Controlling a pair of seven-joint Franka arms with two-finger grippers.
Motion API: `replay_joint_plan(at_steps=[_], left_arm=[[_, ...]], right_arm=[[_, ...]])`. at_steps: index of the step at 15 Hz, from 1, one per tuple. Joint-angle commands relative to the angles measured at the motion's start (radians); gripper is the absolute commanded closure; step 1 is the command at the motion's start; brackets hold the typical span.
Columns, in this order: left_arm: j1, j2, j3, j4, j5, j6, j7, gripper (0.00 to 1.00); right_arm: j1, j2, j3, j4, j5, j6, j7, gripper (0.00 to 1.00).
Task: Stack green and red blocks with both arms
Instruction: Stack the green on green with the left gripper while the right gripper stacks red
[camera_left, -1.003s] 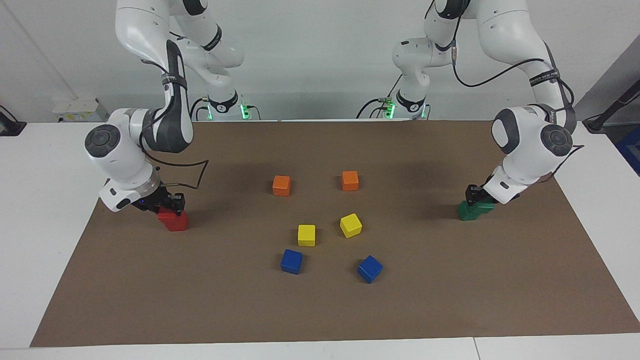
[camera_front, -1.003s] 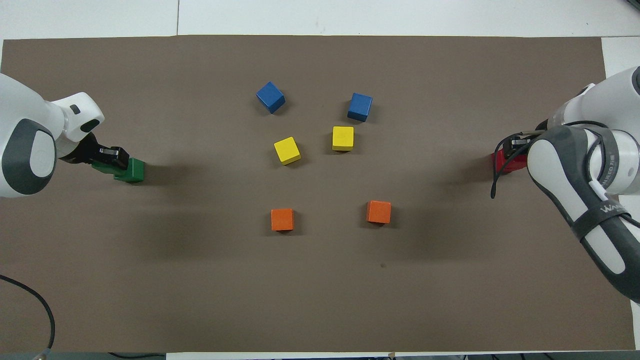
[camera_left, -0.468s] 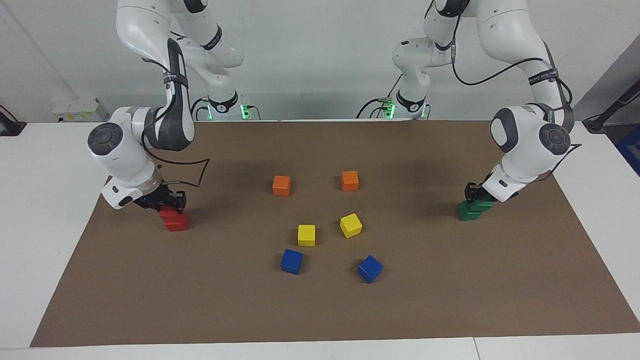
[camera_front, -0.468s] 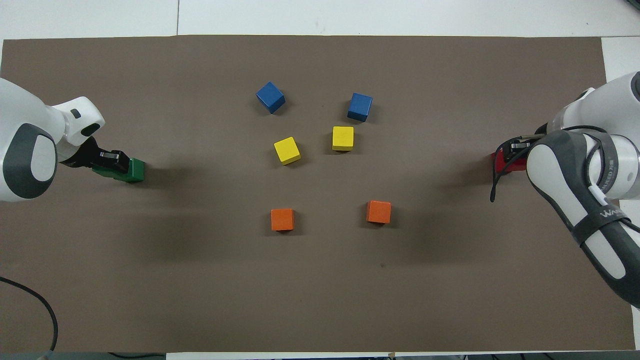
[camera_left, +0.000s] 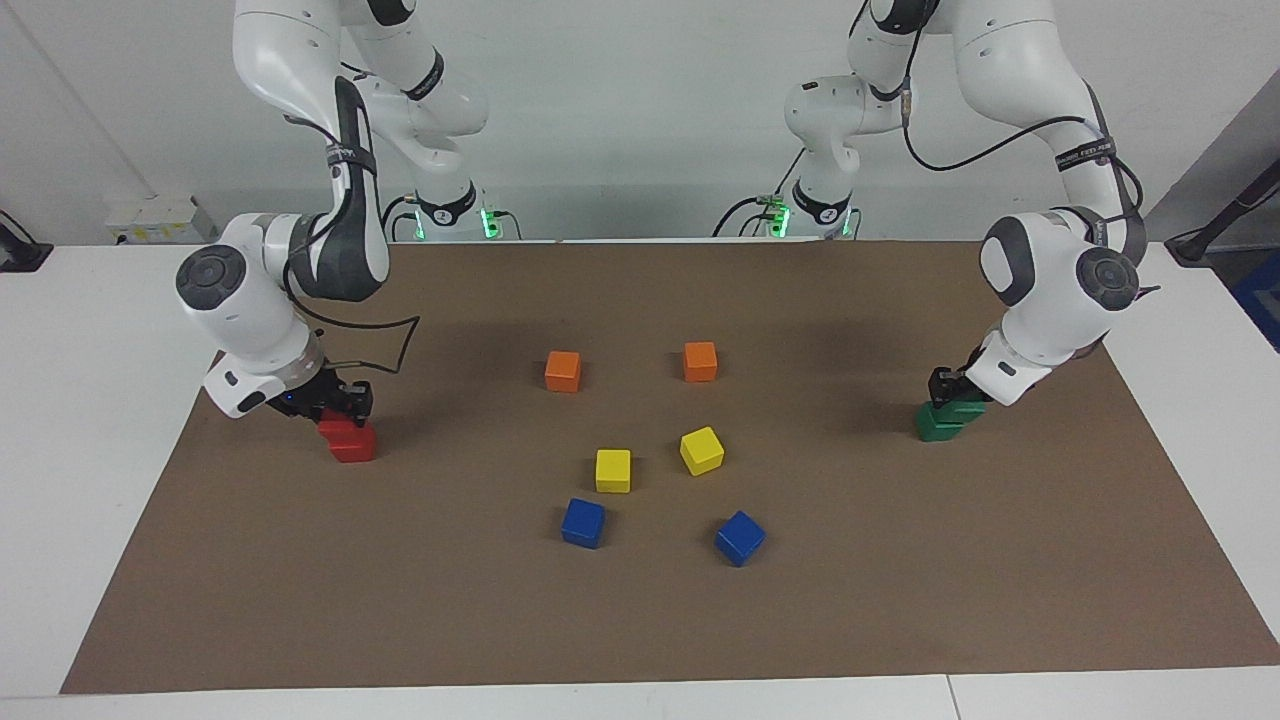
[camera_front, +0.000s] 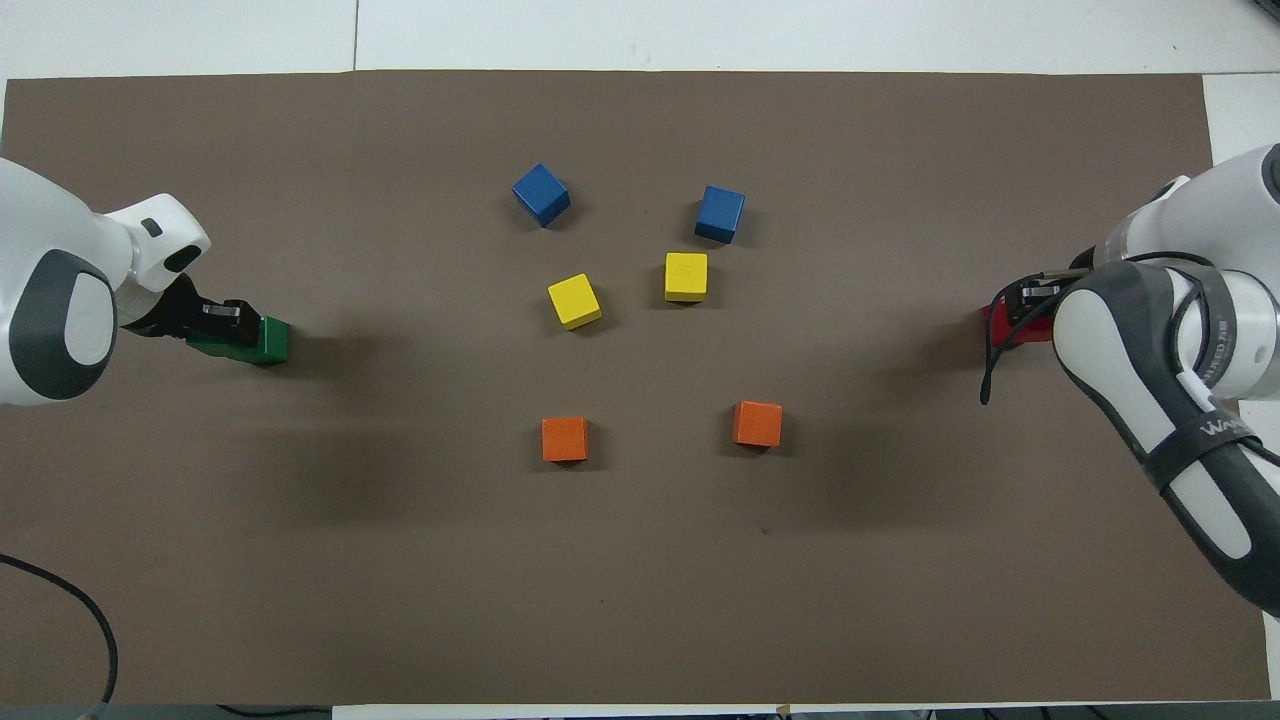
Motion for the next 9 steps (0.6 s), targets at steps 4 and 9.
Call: replay_joint_plan(at_steps=[4, 9], left_arm=[[0.009, -0.052, -0.007, -0.073, 0.001, 0.053, -0.013, 1.0], [0.002, -0.052, -0.007, -0.077, 0.001, 0.056, -0.013, 1.0]], right_arm=[[-0.01, -0.026, 0.008, -0.036, 0.0, 0.061, -0.026, 1.0], [-0.01, -0.026, 0.008, -0.036, 0.0, 0.061, -0.032, 1.0]])
